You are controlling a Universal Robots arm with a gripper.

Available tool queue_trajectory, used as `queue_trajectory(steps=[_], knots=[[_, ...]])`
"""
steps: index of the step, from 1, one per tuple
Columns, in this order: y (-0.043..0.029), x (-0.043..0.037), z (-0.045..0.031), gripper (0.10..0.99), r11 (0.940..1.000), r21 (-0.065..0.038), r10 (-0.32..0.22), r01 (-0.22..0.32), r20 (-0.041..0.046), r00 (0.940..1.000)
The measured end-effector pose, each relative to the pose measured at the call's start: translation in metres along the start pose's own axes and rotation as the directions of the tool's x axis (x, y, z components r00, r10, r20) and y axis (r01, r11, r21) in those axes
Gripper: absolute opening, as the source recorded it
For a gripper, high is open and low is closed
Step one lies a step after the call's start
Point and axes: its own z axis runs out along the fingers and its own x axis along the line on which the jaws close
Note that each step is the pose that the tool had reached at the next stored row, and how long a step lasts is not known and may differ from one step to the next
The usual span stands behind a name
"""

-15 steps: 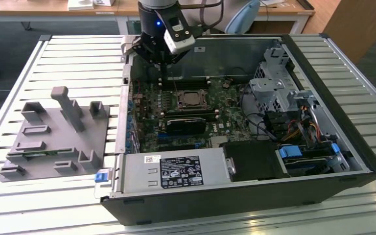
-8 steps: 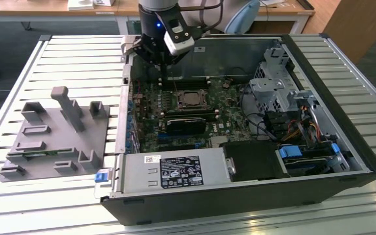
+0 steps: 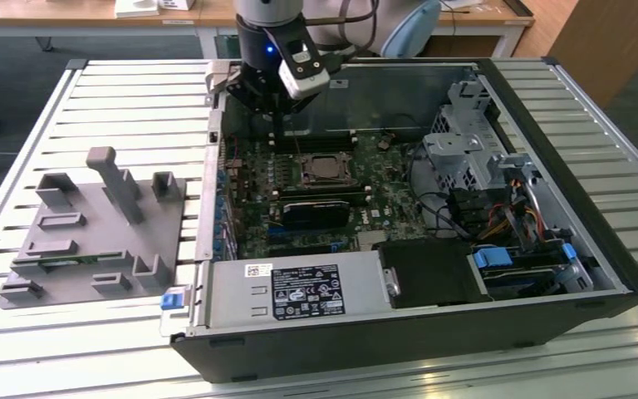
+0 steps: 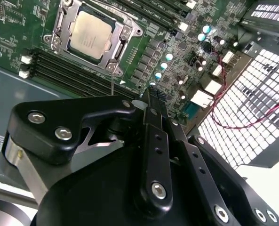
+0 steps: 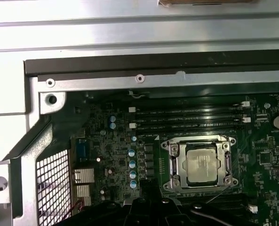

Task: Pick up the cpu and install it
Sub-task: 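Install the first cpu locking lever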

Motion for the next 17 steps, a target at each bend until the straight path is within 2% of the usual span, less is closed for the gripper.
queue_trajectory(steps=[9,17], knots=[[0.0087,0.0007,0.0083,0.106,1.0,0.0,0.0,0.0,0.0001,1.0],[0.0126,-0.0009,0.0133,0.106,1.0,0.0,0.0,0.0,-0.0017,1.0]])
